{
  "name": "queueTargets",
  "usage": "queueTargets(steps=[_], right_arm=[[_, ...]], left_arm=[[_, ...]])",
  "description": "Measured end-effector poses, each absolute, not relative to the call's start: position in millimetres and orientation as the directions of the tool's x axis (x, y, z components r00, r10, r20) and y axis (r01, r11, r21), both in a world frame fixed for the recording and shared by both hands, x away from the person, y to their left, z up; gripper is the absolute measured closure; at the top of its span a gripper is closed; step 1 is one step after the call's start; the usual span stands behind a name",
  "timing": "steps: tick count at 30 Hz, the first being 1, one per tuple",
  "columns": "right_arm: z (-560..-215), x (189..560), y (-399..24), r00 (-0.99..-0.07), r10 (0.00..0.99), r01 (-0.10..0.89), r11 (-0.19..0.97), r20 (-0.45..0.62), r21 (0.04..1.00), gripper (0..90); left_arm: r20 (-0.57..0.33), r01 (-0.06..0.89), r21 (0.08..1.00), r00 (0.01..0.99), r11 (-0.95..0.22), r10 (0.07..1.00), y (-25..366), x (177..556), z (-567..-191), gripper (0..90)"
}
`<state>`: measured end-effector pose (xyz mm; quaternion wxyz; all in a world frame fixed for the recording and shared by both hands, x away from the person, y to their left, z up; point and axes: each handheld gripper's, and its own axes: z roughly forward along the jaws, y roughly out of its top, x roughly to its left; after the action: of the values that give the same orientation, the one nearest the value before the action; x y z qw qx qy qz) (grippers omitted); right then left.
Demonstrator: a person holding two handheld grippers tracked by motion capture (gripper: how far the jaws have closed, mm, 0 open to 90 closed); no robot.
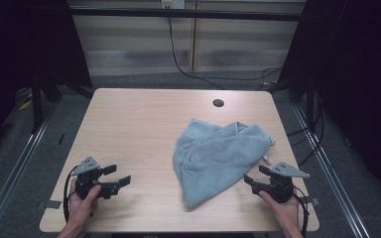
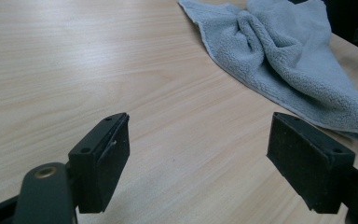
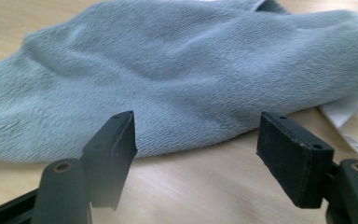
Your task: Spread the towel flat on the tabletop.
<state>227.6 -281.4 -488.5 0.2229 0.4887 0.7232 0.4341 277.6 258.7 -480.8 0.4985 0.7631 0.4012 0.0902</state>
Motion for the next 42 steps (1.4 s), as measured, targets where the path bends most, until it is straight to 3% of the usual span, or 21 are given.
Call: queueTargets(steps=[7, 8, 10, 17, 24, 31, 37, 40, 42], right_arm=[[-486, 228, -288, -0.43, 0.884, 0.558, 0.101, 0.182, 0.824, 28.3], [-486, 229, -288, -0.437, 0.878, 0.565, 0.099, 0.195, 0.819, 29.8], [-485, 229, -288, -0.458, 0.866, 0.556, 0.101, 0.202, 0.825, 42.2], [-472, 243, -288, -0.475, 0.863, 0.559, 0.146, 0.171, 0.816, 37.3], [-456, 288, -284, -0.5, 0.841, 0.55, 0.124, 0.207, 0.826, 28.1], [-472, 322, -280, -0.517, 0.832, 0.585, 0.172, 0.201, 0.792, 23.6], [-502, 330, -271, -0.524, 0.834, 0.662, 0.268, 0.176, 0.7, 24.4], [-504, 326, -254, -0.508, 0.858, 0.643, 0.325, 0.07, 0.693, 25.6], [-503, 324, -249, -0.517, 0.854, 0.639, 0.343, 0.054, 0.688, 32.6]], left_arm=[[-0.256, 0.526, 0.828, 0.664, -0.195, 0.703, 257, 279, -482, 20.8], [-0.255, 0.525, 0.828, 0.665, -0.197, 0.702, 256, 279, -483, 20.8], [-0.251, 0.523, 0.828, 0.669, -0.204, 0.7, 255, 279, -484, 20.8], [-0.233, 0.509, 0.829, 0.692, -0.233, 0.684, 248, 279, -483, 22.7], [-0.231, 0.512, 0.826, 0.69, -0.236, 0.686, 246, 277, -484, 25.6], [-0.242, 0.516, 0.827, 0.683, -0.221, 0.689, 249, 278, -483, 25.1], [-0.245, 0.516, 0.829, 0.681, -0.214, 0.69, 252, 278, -483, 25.1], [-0.243, 0.518, 0.828, 0.677, -0.215, 0.694, 252, 278, -483, 25.1], [-0.244, 0.52, 0.827, 0.672, -0.212, 0.699, 252, 278, -483, 25.1]])
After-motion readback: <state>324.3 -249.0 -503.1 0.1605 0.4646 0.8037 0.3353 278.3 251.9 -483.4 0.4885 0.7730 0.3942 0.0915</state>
